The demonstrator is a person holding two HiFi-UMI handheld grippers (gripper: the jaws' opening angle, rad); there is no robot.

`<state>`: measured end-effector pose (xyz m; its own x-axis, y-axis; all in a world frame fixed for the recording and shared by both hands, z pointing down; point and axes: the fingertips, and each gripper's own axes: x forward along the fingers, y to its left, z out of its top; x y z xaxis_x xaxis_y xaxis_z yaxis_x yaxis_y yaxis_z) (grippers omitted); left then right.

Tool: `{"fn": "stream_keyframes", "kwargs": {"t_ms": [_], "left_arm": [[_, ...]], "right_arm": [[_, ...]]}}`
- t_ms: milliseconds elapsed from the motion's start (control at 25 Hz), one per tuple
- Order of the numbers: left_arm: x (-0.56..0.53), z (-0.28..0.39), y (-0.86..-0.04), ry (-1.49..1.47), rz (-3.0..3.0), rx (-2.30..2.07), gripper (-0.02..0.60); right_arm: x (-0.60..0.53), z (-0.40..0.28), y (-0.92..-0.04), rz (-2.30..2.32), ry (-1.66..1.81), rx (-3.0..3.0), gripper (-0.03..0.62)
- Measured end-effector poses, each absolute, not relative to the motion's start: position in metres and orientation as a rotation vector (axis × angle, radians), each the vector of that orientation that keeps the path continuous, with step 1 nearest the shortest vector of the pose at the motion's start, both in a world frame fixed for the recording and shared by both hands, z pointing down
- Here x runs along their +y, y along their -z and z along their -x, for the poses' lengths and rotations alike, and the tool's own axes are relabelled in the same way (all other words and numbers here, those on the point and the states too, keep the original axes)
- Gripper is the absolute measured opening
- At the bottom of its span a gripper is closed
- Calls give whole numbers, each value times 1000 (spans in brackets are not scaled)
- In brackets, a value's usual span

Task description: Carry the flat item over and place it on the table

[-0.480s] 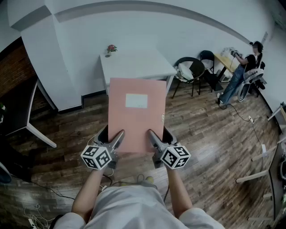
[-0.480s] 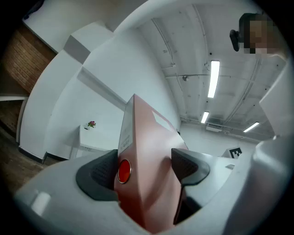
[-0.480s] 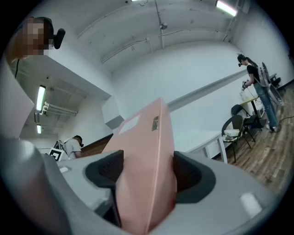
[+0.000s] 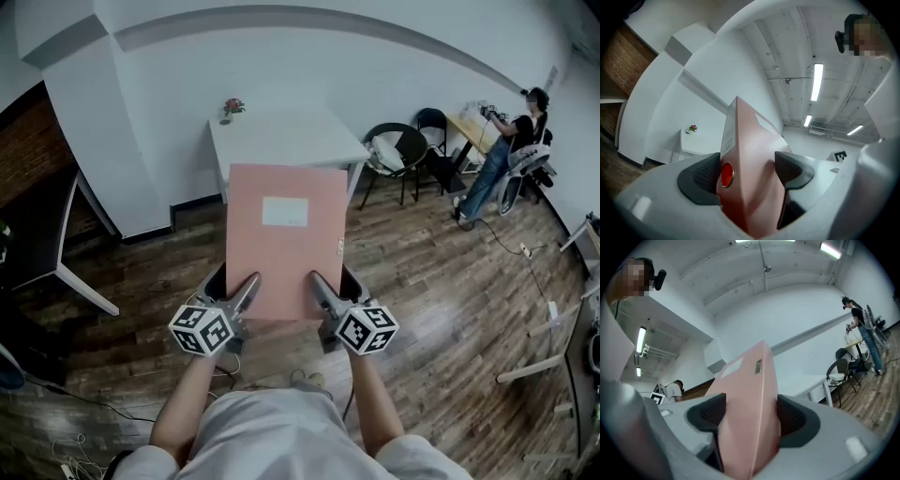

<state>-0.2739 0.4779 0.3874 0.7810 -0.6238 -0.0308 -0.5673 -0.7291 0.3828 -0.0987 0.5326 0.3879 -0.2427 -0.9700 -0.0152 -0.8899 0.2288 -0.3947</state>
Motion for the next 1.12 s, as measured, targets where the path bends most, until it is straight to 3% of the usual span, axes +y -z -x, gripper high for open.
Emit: {"fn": "stream_keyframes", "kwargs": {"t_ms": [560,1120], "left_arm": [[452,284,-394,241,-2596,-886,353],[356,241,-407,216,-2577,-891,353]], "right_arm": [[507,108,-390,1769,451,2242,337],[411,65,-404,1768,482,2242,337]]}}
